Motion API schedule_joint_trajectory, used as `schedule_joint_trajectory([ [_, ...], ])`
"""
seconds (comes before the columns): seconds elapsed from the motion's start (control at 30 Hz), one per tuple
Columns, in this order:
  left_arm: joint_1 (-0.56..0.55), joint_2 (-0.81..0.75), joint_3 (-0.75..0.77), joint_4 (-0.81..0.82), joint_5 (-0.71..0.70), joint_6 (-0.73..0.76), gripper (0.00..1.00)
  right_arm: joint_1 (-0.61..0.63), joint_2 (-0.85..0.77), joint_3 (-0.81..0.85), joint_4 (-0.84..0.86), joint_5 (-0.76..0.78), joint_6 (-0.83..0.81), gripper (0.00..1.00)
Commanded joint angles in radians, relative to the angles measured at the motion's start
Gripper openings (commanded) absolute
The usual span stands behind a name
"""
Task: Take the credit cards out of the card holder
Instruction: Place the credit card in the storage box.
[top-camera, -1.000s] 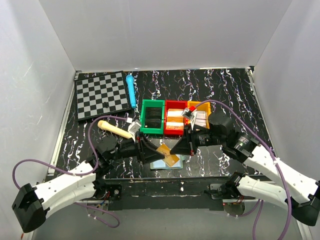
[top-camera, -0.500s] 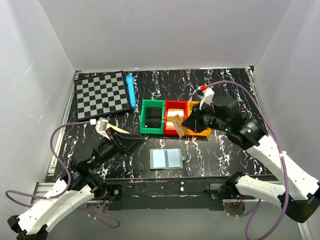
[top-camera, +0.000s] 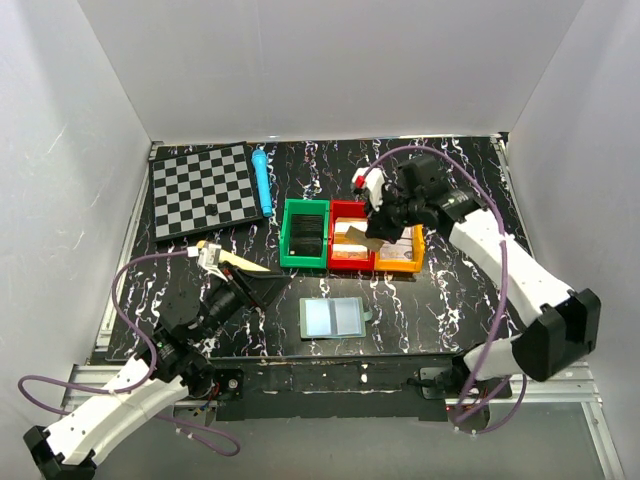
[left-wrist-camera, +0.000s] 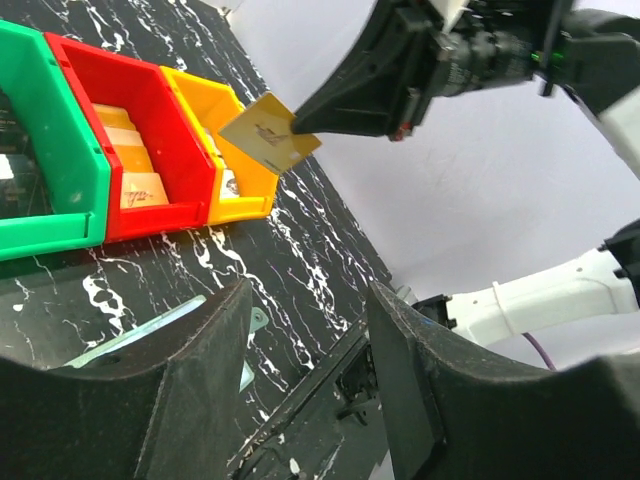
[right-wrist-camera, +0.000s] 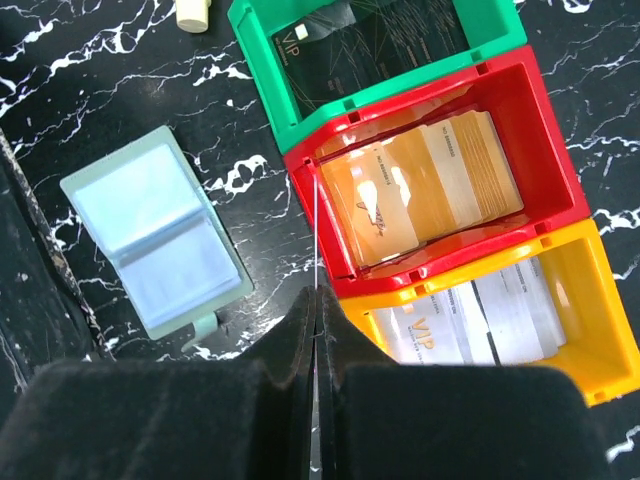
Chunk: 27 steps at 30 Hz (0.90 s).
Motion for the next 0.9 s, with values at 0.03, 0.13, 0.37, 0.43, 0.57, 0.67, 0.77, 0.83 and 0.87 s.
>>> schedule_joint_trajectory([
  [0.03,0.005,-0.009,-0.05,0.074,0.045,-0.006,0.48,-0.11,0.094,0.054,-0.07,-0.344,-0.234,0.01],
  [0.13,0.005,-0.006,-0.072,0.09,0.048,-0.009,0.48,-0.122,0.168,0.074,-0.084,-0.373,-0.292,0.01],
  [0.37,0.005,0.038,-0.069,0.068,0.046,0.028,0.47,-0.124,0.297,0.112,-0.019,-0.355,-0.3,0.01],
  [0.43,0.005,0.046,-0.076,0.085,0.055,0.019,0.47,-0.125,0.317,0.097,0.011,-0.328,-0.306,0.01],
  [0.57,0.005,0.073,-0.09,0.11,0.074,0.007,0.47,-0.136,0.361,0.109,0.021,-0.314,-0.317,0.01],
  [0.67,0.005,0.083,-0.099,0.114,0.075,0.008,0.47,-0.136,0.389,0.115,0.042,-0.304,-0.318,0.01],
  [0.77,0.005,0.086,-0.098,0.108,0.069,0.007,0.47,-0.136,0.429,0.141,0.036,-0.282,-0.325,0.01],
  [0.83,0.005,0.089,-0.098,0.1,0.066,0.005,0.47,-0.136,0.456,0.155,0.03,-0.266,-0.338,0.01],
  [0.87,0.005,0.092,-0.101,0.099,0.066,0.002,0.47,-0.136,0.466,0.161,0.024,-0.251,-0.344,0.01],
])
